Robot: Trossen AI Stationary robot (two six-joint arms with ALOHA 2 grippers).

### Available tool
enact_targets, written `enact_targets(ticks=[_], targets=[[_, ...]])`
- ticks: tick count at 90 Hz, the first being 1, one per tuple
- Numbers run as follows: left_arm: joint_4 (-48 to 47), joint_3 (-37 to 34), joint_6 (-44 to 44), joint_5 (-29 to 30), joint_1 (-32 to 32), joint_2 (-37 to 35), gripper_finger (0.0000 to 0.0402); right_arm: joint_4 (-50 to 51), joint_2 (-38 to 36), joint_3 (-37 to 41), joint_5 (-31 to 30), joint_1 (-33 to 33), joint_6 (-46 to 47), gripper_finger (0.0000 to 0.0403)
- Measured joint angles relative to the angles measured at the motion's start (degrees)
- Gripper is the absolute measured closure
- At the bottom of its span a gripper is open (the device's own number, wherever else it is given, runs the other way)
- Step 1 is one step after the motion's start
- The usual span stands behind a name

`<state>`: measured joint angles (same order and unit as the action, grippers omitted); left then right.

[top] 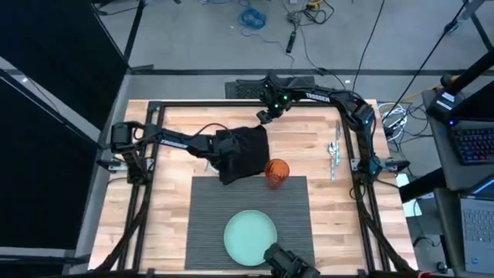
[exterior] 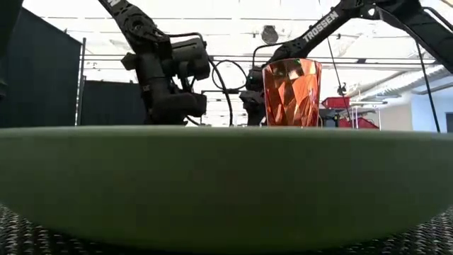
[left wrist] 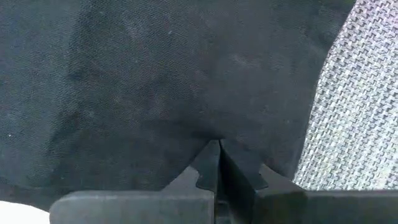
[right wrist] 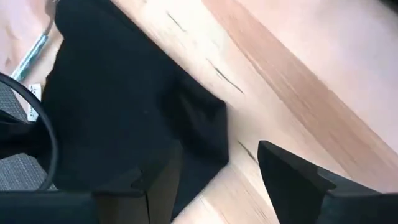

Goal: Set table place
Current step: Fold the black napkin

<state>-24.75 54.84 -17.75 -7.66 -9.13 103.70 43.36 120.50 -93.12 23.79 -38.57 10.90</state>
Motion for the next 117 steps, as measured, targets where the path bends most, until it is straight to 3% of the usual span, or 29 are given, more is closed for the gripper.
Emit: enact_targets(ticks=[18,32,59,75,117], targets=[[0.26,-0.1,-1.26,0.09,0.0,0.04,0.0402,-1.37,1.87,0.02,-0.3,1.67,0.29,0.0205],[0.29,-0.13,-1.37,0.15,0.0,0.04,0.0402,-2.2,2.26,0.02,-4.92,2.47,0.05,0.0218],[0.33,-0.14,-1.39,0.28,0.15,0.04,0.0402,-3.42,2.21,0.02,-6.22,2.58,-0.82,0.0347],[0.31,-0.14,-1.39,0.3,0.15,0.04,0.0402,-3.79,2.39,0.02,-5.45,3.47,-2.67,0.0395],[0.3,-0.14,-2.48,0.76,0.62,0.04,0.0402,0.03,2.39,0.02,-9.38,1.34,-5.53,0.0403]])
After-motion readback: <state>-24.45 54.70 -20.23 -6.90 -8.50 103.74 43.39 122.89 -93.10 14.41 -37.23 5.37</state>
